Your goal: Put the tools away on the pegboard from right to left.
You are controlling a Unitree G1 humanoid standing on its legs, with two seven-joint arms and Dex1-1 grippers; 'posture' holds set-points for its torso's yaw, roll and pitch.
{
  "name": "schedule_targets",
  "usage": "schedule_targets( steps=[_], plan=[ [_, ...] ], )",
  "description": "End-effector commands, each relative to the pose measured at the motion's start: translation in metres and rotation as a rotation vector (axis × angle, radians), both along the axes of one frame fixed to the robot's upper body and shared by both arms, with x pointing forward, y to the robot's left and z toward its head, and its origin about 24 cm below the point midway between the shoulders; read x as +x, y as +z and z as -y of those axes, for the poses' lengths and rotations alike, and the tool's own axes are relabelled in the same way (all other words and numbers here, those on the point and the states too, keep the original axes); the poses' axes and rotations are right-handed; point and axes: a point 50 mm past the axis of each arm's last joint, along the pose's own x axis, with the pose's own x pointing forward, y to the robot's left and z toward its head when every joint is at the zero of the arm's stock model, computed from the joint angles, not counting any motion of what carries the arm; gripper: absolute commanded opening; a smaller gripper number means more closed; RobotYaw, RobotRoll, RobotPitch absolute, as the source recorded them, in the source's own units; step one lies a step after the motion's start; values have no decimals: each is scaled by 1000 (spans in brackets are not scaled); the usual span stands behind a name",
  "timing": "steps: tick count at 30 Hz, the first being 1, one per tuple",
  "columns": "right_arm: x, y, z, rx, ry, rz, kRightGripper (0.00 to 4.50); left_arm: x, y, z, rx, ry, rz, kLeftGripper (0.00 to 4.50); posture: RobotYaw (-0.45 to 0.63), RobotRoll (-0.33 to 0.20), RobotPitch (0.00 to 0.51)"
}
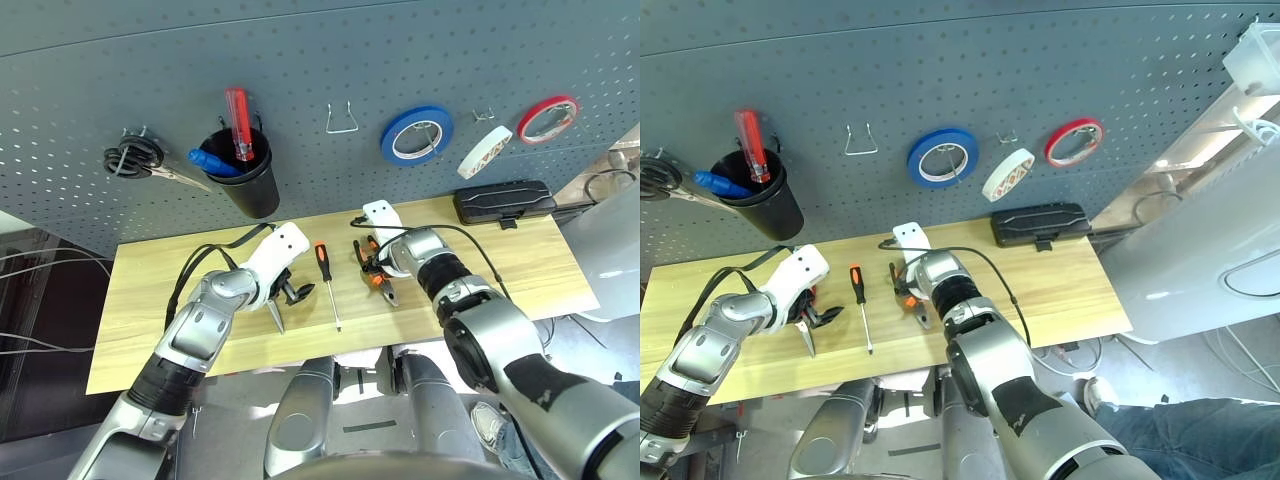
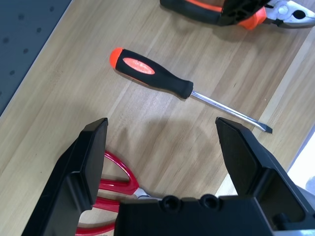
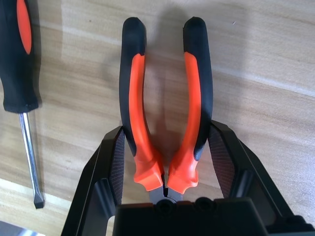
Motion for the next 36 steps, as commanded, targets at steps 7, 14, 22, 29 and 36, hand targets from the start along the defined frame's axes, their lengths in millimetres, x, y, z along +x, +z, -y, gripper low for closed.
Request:
schedule_targets(
  steps=[7,14,22,29,36],
  plan=[
    [4,34,3,164,204,138,2820,-1,17,8,-156,-83,186,4500,154,0,260],
    [-18,78,17,317,351,333,2820,-18,45,19,-373,-233,368,4500,130,0,249],
    [-35,132,20,462,469,613,2820,-28,68,24,-517,-307,483,4500,114,0,239],
    [-36,189,17,545,515,917,2820,-12,90,17,-529,-257,657,4500,94,0,232],
    [-31,240,10,636,497,1182,2820,-2,95,19,-523,-269,698,4500,90,0,231]
  ],
)
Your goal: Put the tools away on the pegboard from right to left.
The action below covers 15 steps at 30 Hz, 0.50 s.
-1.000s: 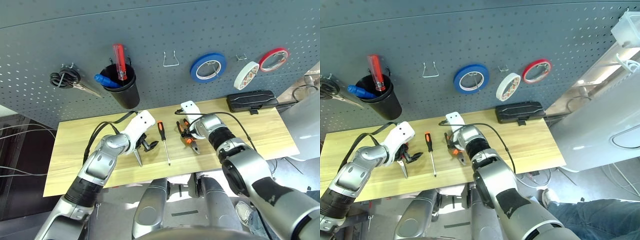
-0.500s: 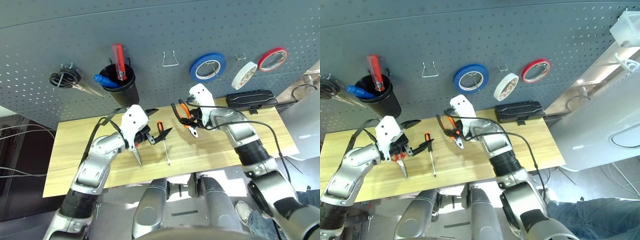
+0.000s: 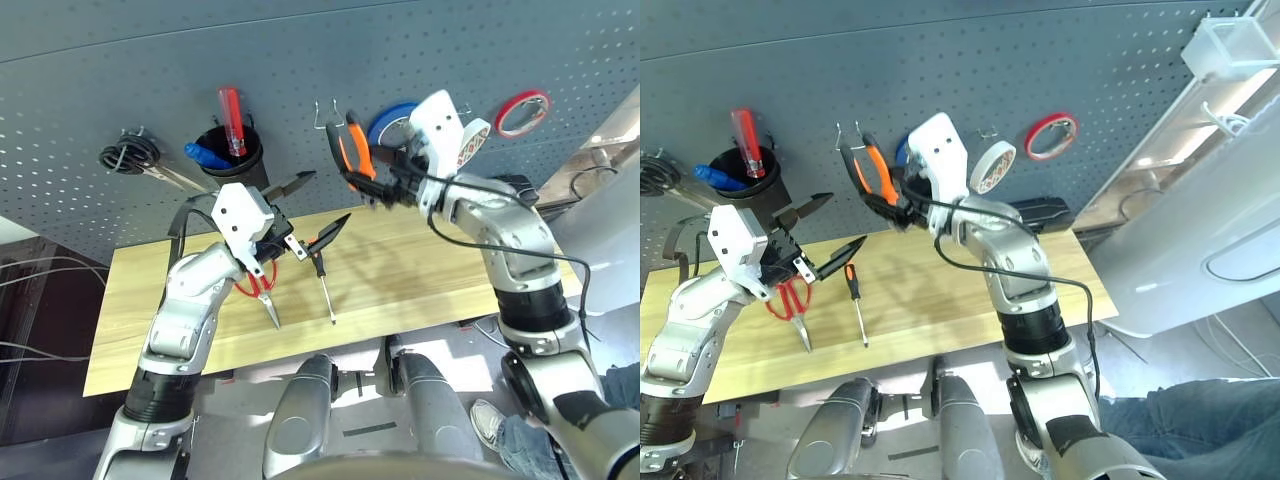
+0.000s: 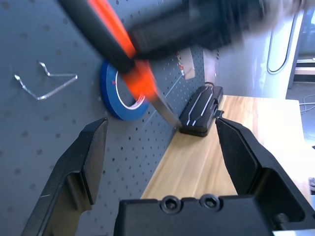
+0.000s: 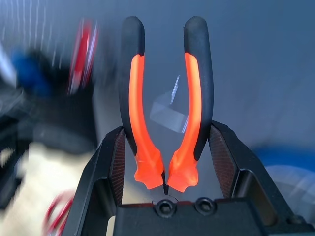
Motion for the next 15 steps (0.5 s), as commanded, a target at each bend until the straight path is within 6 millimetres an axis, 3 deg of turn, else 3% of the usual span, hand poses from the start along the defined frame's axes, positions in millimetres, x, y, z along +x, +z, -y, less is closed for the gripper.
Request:
schedule_targets(
  steps=[1,7,15],
  plan=[
    [-3,22,-6,84,29,99,2820,2,-2,1,1,-3,3,4500,90,0,231],
    [-2,47,-16,184,48,190,2820,6,4,5,-19,-7,27,4500,87,0,230],
    [10,42,-37,229,54,257,2820,10,13,11,-29,-6,77,4500,109,0,230]
  ],
)
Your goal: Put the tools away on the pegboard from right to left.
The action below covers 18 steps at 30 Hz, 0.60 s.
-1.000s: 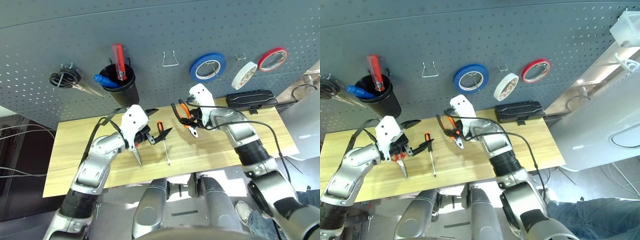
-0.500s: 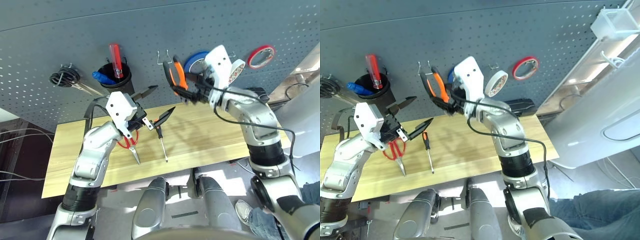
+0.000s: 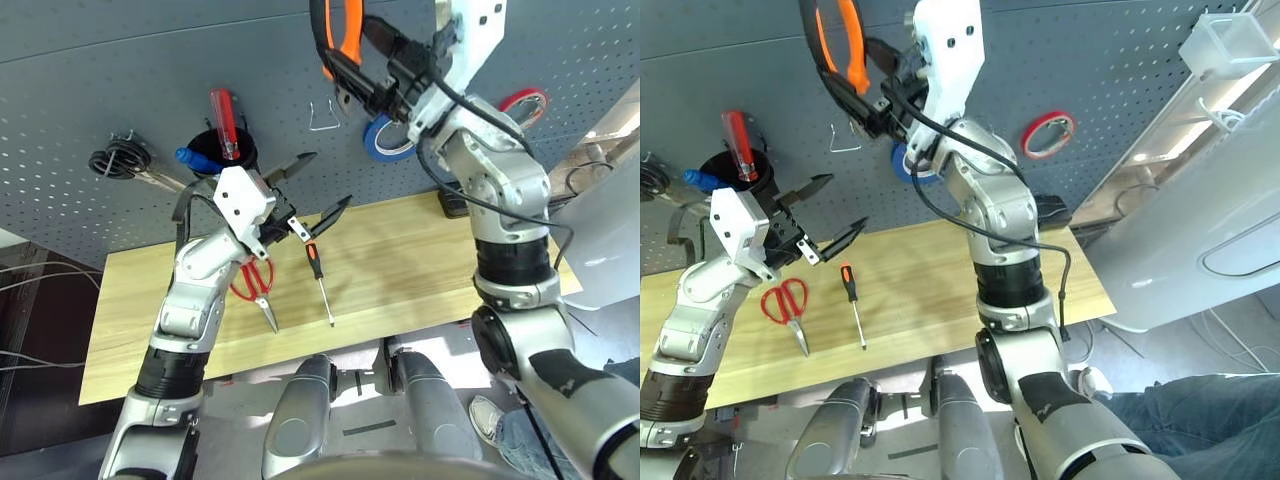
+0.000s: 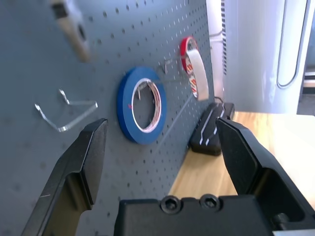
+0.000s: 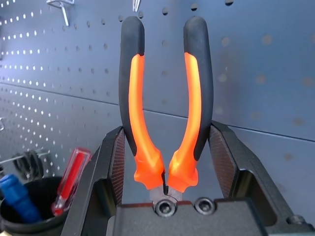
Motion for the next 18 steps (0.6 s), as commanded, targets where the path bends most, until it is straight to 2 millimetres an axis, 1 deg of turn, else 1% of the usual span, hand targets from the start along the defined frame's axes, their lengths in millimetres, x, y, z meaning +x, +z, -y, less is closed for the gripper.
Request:
schedule_targets(
  steps=[1,4,6,15,18],
  plan=[
    [-2,0,-11,5,19,69,2820,1,-2,2,9,3,1,4500,114,0,231],
    [2,-9,-15,-5,20,73,2820,2,0,3,2,7,7,4500,121,0,233],
    [6,-20,-16,-15,13,60,2820,1,0,5,9,4,12,4500,126,0,235],
    [18,-54,-9,-30,-51,-38,2820,1,0,9,9,2,11,4500,127,0,238],
    [21,-61,-9,-44,-66,-62,2820,2,-1,9,14,3,7,4500,123,0,237]
  ],
)
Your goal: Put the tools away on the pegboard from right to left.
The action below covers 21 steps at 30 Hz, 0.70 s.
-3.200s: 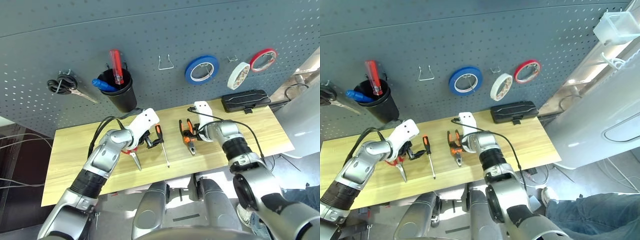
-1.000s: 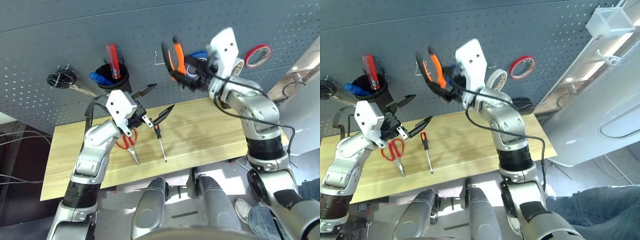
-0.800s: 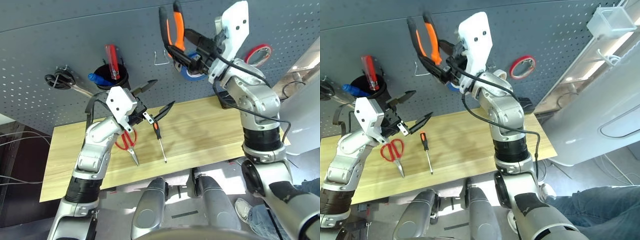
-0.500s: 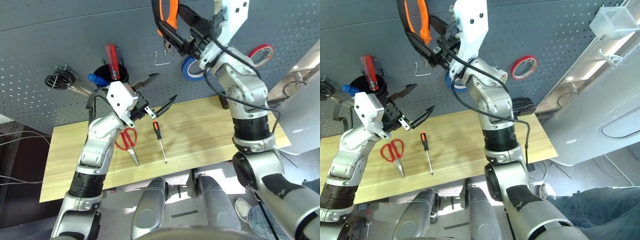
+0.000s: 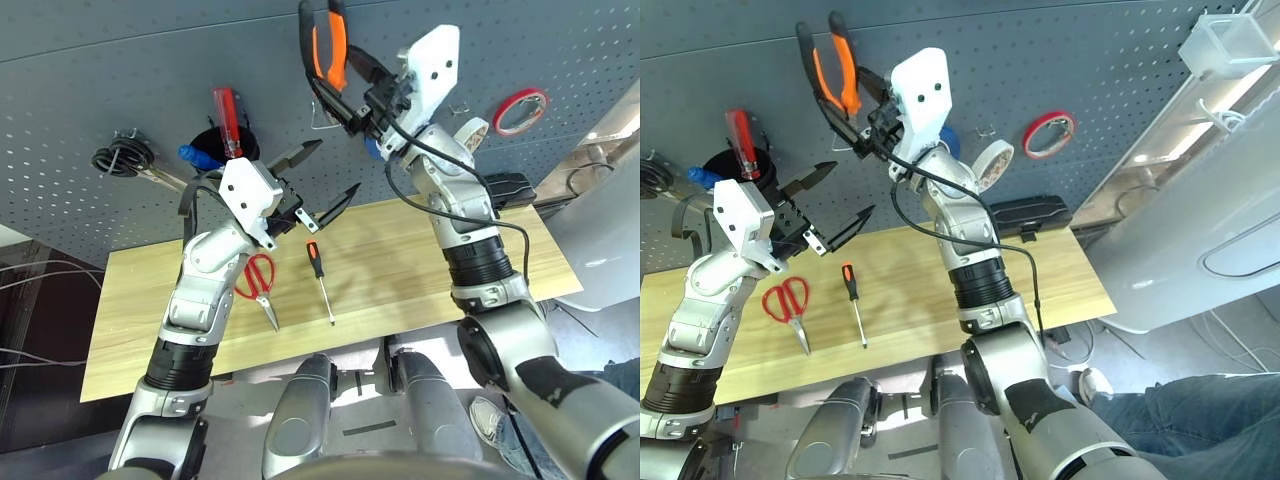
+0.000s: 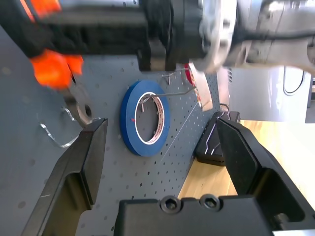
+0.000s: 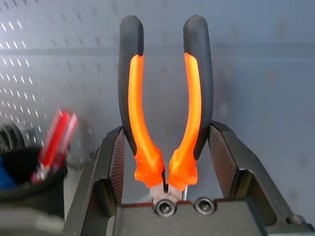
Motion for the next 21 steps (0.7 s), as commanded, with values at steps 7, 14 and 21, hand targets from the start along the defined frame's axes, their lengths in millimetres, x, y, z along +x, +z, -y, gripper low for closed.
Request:
schedule_targets(
  steps=[7,14,21],
  plan=[
    [5,-21,-1,-78,-38,-59,3170,3,-10,4,48,-13,-38,4500,111,0,236],
    [-14,-21,27,-128,-47,11,4479,4,-17,5,91,-18,-86,4500,115,0,236],
    [-49,-46,59,-269,-24,-26,4479,8,-50,-2,205,52,-275,4500,91,0,233]
  ],
)
